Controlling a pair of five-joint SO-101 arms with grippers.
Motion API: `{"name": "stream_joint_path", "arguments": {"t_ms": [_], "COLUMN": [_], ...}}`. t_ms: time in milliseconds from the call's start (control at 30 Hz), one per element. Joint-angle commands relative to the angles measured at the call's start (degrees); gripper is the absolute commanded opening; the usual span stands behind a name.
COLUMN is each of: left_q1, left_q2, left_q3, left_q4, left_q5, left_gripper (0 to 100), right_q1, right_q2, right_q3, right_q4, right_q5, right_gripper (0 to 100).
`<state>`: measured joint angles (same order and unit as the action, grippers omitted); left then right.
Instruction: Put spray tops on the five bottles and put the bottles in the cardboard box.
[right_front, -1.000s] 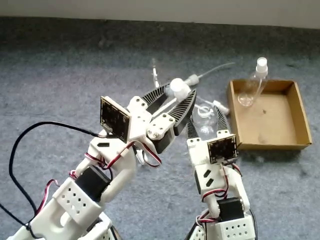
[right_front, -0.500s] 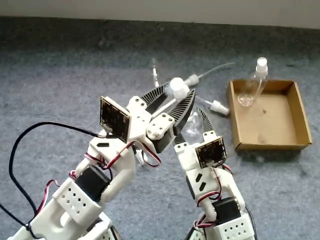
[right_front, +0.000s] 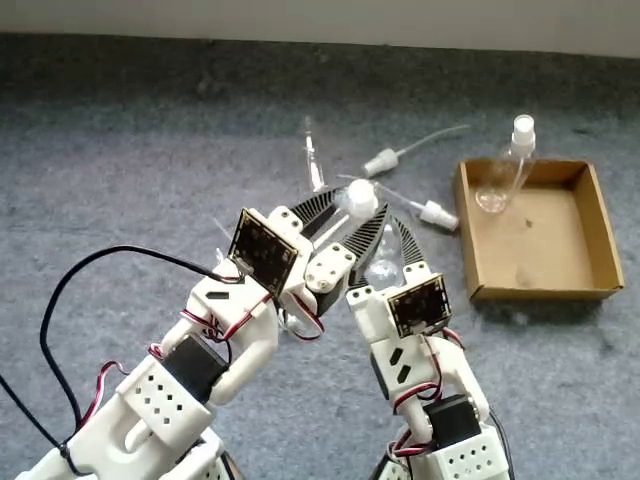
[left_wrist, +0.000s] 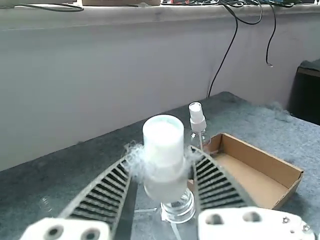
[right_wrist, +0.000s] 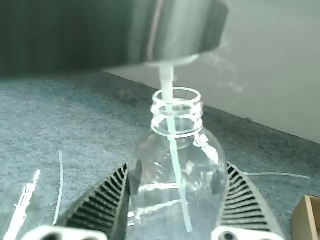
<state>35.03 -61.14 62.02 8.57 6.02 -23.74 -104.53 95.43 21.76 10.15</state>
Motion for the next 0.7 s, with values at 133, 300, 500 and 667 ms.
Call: {"name": "stream_joint_path", "arguments": {"t_ms": [133,300,500,667], "left_q1": [4.2,4.2,3.7,0.5], "left_q2": [0.0,0.2,0.5,0.5], "left_q3": [1.6,2.3,2.9,3.8], "left_q4": [-1.0,-0.9,-0.9,-1.0], "left_q5": [-0.1,-0.1,-0.2,0.0], "left_gripper": [1,1,1,1], "right_q1": [-0.3,-0.3,-0.3,-0.3], "right_q2": [-0.9,-0.9,-0.9,-0.9], "right_q3": [0.2,0.2,0.2,0.2], "right_q4": [-0.2,-0.2,0.0,0.0], "right_q5": [0.0,0.0,0.0,0.0], "right_gripper": [16.6,16.6,16.6,16.6]}}
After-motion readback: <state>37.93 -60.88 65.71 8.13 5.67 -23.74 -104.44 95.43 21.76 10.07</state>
